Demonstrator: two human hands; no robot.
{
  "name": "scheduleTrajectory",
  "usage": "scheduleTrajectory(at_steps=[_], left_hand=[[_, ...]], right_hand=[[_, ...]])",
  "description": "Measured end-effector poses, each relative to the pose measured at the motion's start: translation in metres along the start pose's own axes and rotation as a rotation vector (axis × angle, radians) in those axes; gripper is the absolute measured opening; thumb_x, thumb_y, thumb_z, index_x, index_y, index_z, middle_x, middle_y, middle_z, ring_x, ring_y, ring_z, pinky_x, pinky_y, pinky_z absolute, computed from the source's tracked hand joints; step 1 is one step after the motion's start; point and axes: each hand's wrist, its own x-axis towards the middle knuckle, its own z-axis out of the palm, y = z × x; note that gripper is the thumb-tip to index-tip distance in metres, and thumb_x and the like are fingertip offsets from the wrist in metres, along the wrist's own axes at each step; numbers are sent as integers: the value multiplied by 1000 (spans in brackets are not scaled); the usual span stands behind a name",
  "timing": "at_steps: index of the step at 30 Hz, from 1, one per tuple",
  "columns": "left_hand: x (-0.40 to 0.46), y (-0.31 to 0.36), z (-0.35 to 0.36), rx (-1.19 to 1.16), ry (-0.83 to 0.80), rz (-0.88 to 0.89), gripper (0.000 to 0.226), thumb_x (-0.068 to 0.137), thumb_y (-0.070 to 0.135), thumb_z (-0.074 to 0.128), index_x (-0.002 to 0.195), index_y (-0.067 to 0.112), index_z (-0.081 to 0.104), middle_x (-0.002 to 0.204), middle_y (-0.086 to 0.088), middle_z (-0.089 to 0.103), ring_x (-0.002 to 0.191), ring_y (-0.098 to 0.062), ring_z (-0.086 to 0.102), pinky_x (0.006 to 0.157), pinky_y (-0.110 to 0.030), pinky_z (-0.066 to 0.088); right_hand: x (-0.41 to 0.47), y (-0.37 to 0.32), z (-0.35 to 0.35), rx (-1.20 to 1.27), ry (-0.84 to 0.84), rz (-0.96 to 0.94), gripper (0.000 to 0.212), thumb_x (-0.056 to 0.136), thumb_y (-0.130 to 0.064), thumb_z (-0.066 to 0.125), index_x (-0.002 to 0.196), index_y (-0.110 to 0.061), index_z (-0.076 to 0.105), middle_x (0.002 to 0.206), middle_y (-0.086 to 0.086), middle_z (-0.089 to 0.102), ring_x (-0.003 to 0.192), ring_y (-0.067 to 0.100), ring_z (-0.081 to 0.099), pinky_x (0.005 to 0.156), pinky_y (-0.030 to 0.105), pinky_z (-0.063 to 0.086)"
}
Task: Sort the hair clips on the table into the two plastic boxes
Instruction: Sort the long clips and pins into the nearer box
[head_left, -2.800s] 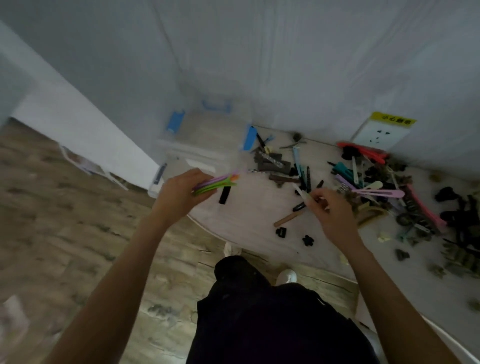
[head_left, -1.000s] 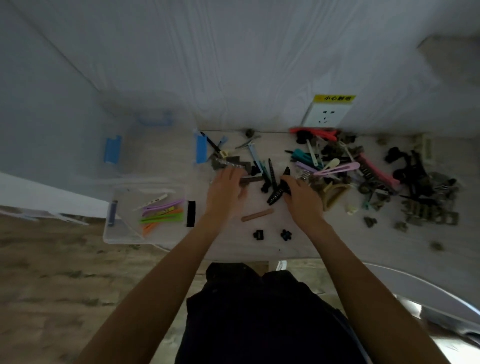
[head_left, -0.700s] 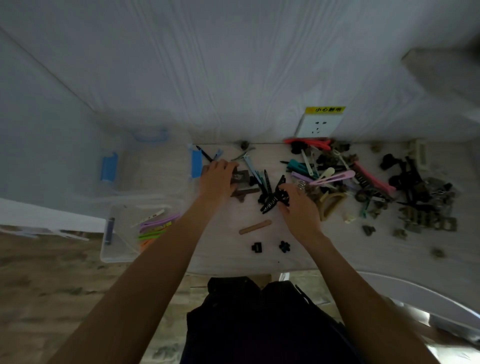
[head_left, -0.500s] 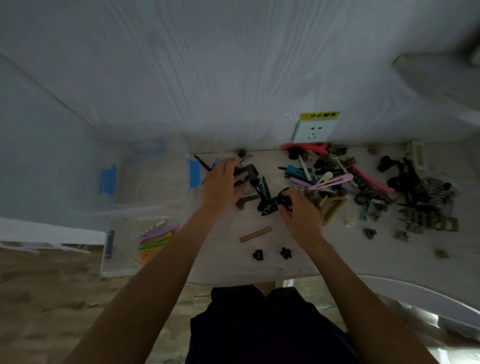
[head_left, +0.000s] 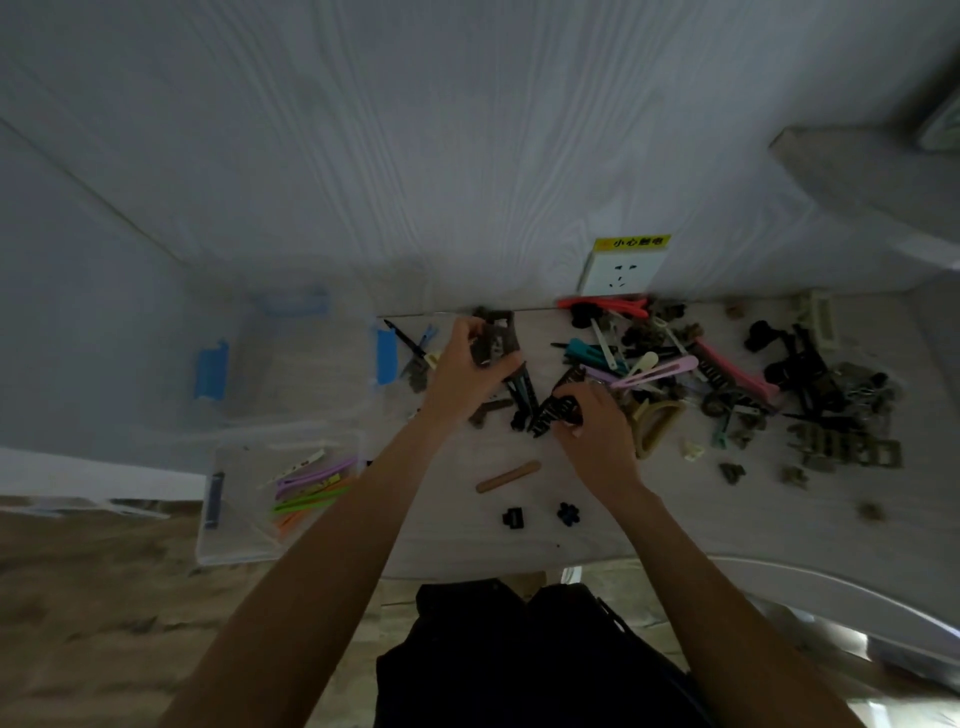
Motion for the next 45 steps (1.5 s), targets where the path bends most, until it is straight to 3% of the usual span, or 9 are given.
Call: scheduleTrajectory(at_steps=[5,11,15,19,23,28,32,39,45], left_hand=[[-10,34,-25,-228,-78,83,21,91,1,50,106,16,46,103,6,57,97,-15,61,94,-33,51],[-34,62,-109,-71,204,253,29,86,9,62,104,22,44,104,15,55,87,-1,65,77,-14,51],[-41,34,-172,269,467,39,42,76,28,75,107,20,47,101,1,63,87,-18,66,79,-30,54],[-37,5,-196,454,476,-195,49,75,44,72,108,14,53,106,-9,68,93,-26,65,79,-32,47],[-19,-19,-202,498,282,-352,54,78,47,68,113,9,51,109,-11,65,99,-27,60,78,-32,44],[4,-42,-205,589,137,-398,56,74,45,72,109,7,51,110,-10,63,102,-27,59,81,-33,44],[10,-53,-199,568,9,-419,37,83,38,63,108,13,54,112,-8,65,102,-25,60,85,-33,46],[-3,-59,-215,554,138,-266,25,90,21,51,114,17,58,115,-3,65,105,-22,60,86,-32,45],[-10,-49,-219,453,307,-186,25,91,15,49,114,14,58,111,-7,67,102,-24,62,88,-34,47]], right_hand=[[3,-18,-18,116,123,-97,25,86,-9,61,110,-10,59,112,7,59,99,18,55,83,14,39],[18,-66,-25,318,132,-169,24,87,-15,62,109,-22,58,105,-4,60,88,7,58,77,11,48],[27,-112,-16,415,92,-262,25,87,-11,61,109,-21,58,103,-4,62,87,-2,58,77,6,46],[37,-141,5,430,27,-349,25,86,-10,62,110,-17,58,102,0,65,88,6,59,79,12,47],[49,-160,24,292,-13,-467,27,86,-8,61,112,-12,58,106,4,63,87,6,55,77,4,40],[63,-179,48,-28,-121,-600,29,89,-14,57,118,-14,55,111,7,62,98,24,55,82,32,46],[64,-188,59,-190,-181,-614,32,89,-13,55,121,-12,52,106,11,64,101,27,52,77,25,34],[78,-208,97,-564,-243,-676,31,90,-22,48,120,-13,50,109,9,64,101,27,54,88,33,36],[91,-218,126,-432,-319,-626,37,89,-33,54,121,-14,54,110,9,66,101,29,59,87,37,39]])
